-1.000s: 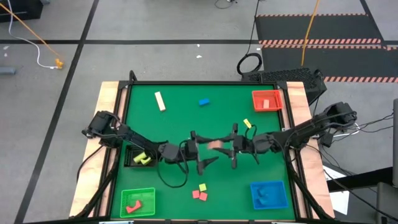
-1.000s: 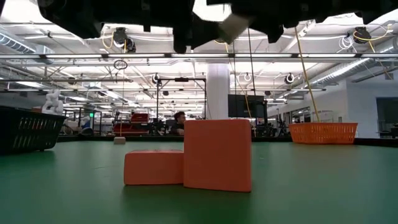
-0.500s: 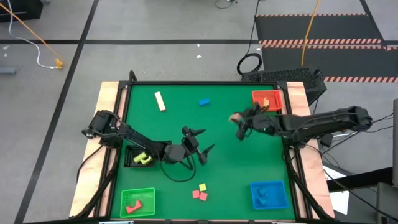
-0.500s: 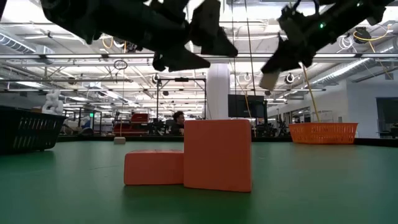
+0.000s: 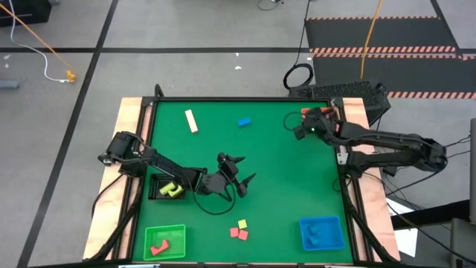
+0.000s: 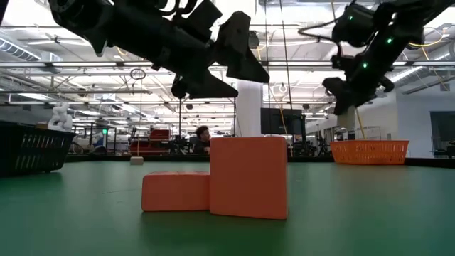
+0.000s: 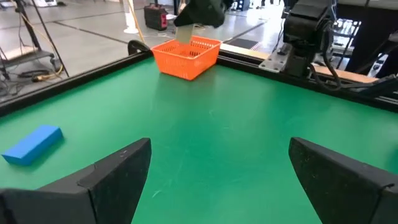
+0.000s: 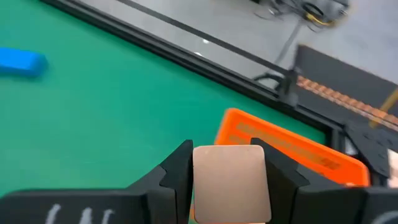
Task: Sort & place blocks by color
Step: Put the bottom white wooden block into the orange basket, then put the white wooden block into the orange basket
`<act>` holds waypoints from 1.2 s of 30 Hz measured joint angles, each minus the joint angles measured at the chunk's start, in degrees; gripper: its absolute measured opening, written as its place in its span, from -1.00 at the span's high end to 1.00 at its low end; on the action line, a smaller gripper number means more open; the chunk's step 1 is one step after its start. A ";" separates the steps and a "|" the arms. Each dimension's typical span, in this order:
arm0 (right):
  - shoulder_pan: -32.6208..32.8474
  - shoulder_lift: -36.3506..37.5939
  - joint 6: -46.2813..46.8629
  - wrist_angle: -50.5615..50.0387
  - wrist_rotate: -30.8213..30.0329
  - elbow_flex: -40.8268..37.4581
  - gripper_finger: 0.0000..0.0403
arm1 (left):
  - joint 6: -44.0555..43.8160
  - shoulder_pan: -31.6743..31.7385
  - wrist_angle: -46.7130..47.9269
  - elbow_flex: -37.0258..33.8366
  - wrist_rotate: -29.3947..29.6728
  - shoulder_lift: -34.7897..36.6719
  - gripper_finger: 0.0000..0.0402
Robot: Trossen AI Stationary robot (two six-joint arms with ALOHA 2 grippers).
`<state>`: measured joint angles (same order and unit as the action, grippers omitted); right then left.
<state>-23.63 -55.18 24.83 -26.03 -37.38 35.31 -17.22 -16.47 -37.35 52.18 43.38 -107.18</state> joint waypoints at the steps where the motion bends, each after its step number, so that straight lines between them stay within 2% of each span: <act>1: -1.23 -0.47 -0.04 0.02 0.05 0.00 0.42 | -0.18 -0.01 0.01 0.00 0.00 0.00 -0.90; 9: -8.70 -3.87 -0.48 -2.37 0.24 0.00 0.42 | -4.46 -0.15 2.77 -0.02 -4.21 0.00 -0.90; 14: -11.34 -4.46 -0.40 -1.60 1.55 -0.53 0.42 | -4.44 0.60 3.25 -0.02 -4.37 0.00 -0.90; 16: -11.76 -4.48 0.02 -1.48 1.76 -1.15 0.30 | -4.08 0.80 3.42 -0.01 -4.91 0.00 -0.90; 19: -11.95 -4.46 0.11 -1.08 1.69 -1.61 -0.05 | -3.71 0.70 4.43 -0.02 -7.94 0.00 -0.90; 21: -11.95 -4.48 0.10 -1.14 1.69 -1.64 -0.25 | -3.98 0.55 5.97 -0.02 -7.73 0.00 -0.90; 24: -11.93 -4.42 0.05 -0.35 1.72 -1.64 -0.45 | -3.39 1.01 6.37 -0.02 -3.53 0.00 -0.90; 27: -11.93 -4.37 0.04 1.00 3.27 -1.64 -0.53 | -1.65 2.09 6.39 -0.02 2.22 0.01 -0.90; 31: -11.93 -4.37 0.04 2.91 7.70 -1.64 -0.53 | -2.38 5.45 7.95 -0.02 8.16 0.44 -0.90; 36: -11.90 -4.37 0.02 4.07 11.97 -1.64 -0.48 | -11.52 11.23 17.64 -0.04 13.01 0.44 -0.90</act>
<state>-35.53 -59.55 24.85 -21.96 -25.40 33.67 -28.74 -5.24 -19.72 52.14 56.38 -106.74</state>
